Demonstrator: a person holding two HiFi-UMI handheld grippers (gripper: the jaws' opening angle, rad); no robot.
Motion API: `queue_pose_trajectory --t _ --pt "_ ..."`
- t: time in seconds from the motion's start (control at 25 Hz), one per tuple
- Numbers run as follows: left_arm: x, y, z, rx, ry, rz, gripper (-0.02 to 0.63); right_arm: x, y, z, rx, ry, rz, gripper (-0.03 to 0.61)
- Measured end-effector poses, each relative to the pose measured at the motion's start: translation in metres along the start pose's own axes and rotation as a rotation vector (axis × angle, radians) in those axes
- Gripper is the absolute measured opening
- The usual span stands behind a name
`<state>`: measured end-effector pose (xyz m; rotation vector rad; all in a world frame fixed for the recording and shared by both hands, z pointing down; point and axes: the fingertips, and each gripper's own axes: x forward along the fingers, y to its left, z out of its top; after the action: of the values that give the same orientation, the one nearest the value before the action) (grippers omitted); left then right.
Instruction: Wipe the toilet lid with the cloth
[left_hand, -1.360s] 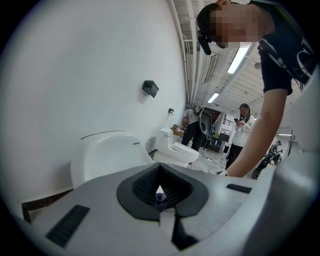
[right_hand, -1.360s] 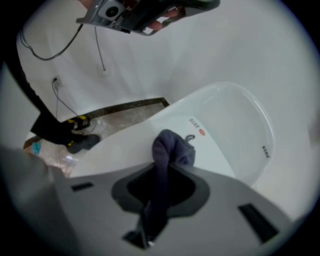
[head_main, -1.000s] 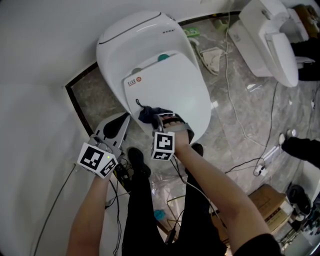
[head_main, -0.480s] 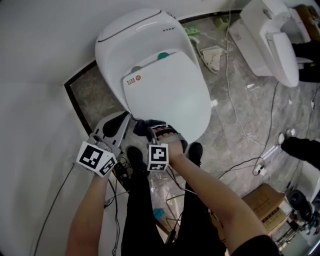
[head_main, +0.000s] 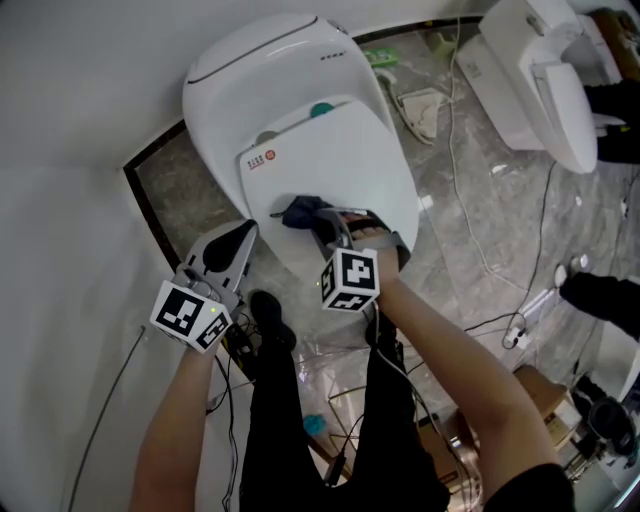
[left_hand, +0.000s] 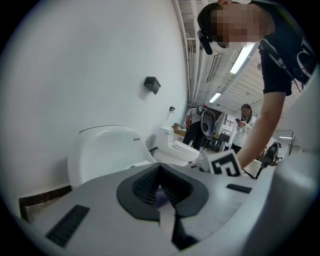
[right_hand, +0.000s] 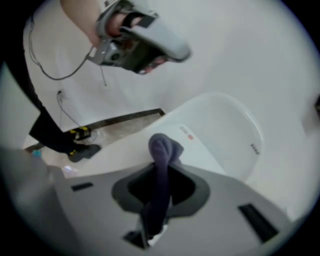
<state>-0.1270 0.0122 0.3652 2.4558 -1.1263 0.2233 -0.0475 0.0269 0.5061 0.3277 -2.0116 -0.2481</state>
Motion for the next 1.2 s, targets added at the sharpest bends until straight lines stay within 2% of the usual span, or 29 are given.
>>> queue_pose_trajectory --t 0.24,0.36,0.52,0.68,0.84,1.2 --pt "0.005 0.000 0.000 -0.001 0.006 -0.001 0.014 -0.003 -0.132 -0.087 0.097 0.161 -0.175 0.067" --pt "0.006 0.001 0.003 0.013 0.011 -0.002 0.014 0.001 -0.169 -0.119 0.145 0.222 -0.212 0.067" --pt "0.009 0.007 0.004 0.011 0.008 0.007 0.014 0.011 -0.200 -0.128 0.155 0.244 -0.232 0.069" --pt "0.008 0.010 0.002 0.002 0.015 0.014 0.014 0.031 -0.209 -0.118 0.161 0.220 -0.205 0.068" --pt "0.005 0.013 0.002 -0.011 0.020 0.022 0.014 0.047 -0.206 -0.119 0.120 0.239 -0.167 0.069" --pt "0.009 0.022 0.005 -0.028 0.018 0.027 0.014 0.052 -0.172 -0.115 0.075 0.246 -0.114 0.069"
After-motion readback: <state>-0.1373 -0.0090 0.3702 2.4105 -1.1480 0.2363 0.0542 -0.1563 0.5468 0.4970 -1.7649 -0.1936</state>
